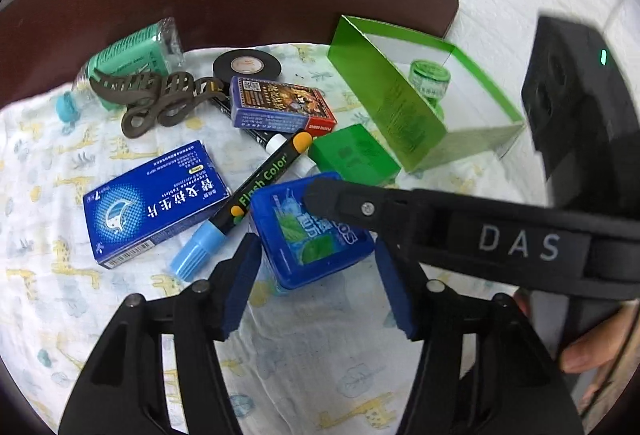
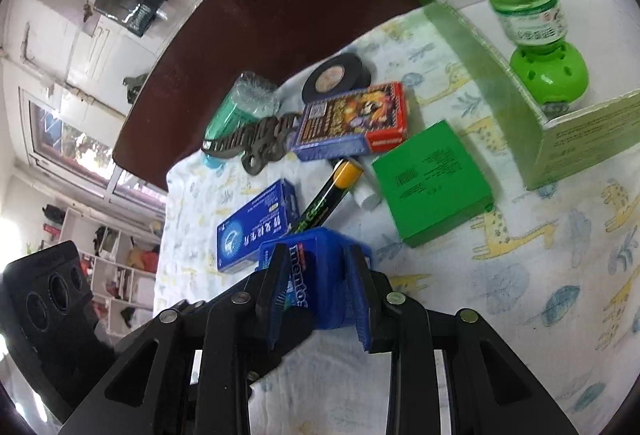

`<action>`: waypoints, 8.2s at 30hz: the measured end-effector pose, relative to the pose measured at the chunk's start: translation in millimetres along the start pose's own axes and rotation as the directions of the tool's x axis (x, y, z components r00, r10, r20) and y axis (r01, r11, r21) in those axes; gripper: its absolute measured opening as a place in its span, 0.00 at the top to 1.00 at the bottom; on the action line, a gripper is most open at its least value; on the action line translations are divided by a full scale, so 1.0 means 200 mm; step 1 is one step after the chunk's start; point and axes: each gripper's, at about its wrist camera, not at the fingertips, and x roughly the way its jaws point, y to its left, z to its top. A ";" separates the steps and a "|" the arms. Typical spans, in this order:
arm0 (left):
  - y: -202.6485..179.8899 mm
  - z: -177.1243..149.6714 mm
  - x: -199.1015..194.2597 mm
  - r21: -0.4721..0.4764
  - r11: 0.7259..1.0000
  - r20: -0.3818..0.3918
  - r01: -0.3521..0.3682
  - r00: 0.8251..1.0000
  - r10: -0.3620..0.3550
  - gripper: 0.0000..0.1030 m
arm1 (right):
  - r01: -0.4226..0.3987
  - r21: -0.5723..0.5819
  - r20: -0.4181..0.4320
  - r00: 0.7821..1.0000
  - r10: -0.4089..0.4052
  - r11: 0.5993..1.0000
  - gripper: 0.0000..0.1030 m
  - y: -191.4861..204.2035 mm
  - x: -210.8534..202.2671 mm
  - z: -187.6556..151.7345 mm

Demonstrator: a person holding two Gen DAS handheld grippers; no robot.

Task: Organize rigid objects
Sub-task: 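Grasp the blue Mentos tin with the right tool, then carry the Mentos tin into the green box and release it, then move the right tool back to the blue medicine box, then grasp the blue medicine box with the right tool and lift, then lower the medicine box into the green box and release it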

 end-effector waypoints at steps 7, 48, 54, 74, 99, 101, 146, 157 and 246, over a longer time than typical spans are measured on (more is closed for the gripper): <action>-0.03 0.00 0.01 0.009 0.997 0.013 -0.082 0.997 0.081 0.44 | 0.045 -0.029 -0.001 0.999 -0.045 0.999 0.67 0.05 0.00 -0.02; -0.97 0.71 0.40 0.268 0.964 0.015 0.000 1.000 -0.004 0.44 | 0.108 0.108 0.296 0.946 -0.136 0.988 0.66 -0.63 -0.72 0.51; -0.98 0.73 0.52 0.247 0.969 -0.032 0.020 0.999 -0.013 0.44 | 0.120 0.133 0.269 0.951 -0.152 0.984 0.66 -0.74 -0.66 0.54; -0.92 0.69 0.32 0.282 0.957 0.054 -0.068 0.997 0.055 0.37 | 0.218 0.184 0.295 0.918 -0.265 0.958 0.66 -0.76 -0.72 0.47; 0.29 0.30 -0.40 -0.165 0.925 0.191 -0.343 0.909 0.371 0.27 | 0.154 -0.188 0.161 0.979 -0.125 0.970 0.66 0.17 -0.29 0.24; 0.37 0.25 -0.40 -0.194 0.917 0.172 -0.348 0.908 0.381 0.27 | 0.152 -0.213 0.127 0.984 -0.127 0.965 0.66 0.22 -0.21 0.21; 0.63 0.00 -0.03 -0.255 0.957 0.008 -0.139 0.989 0.146 0.43 | 0.177 -0.333 -0.115 0.967 -0.226 0.926 0.63 0.41 0.50 0.14; 0.57 0.00 -0.15 -0.205 0.954 0.079 -0.219 0.968 0.239 0.47 | 0.180 -0.371 -0.034 0.978 -0.207 0.911 0.63 0.51 0.39 0.07; -0.64 0.88 0.48 0.207 0.967 0.078 -0.146 0.988 0.133 0.42 | 0.216 0.089 0.307 0.923 -0.233 0.972 0.63 -0.72 -0.47 0.70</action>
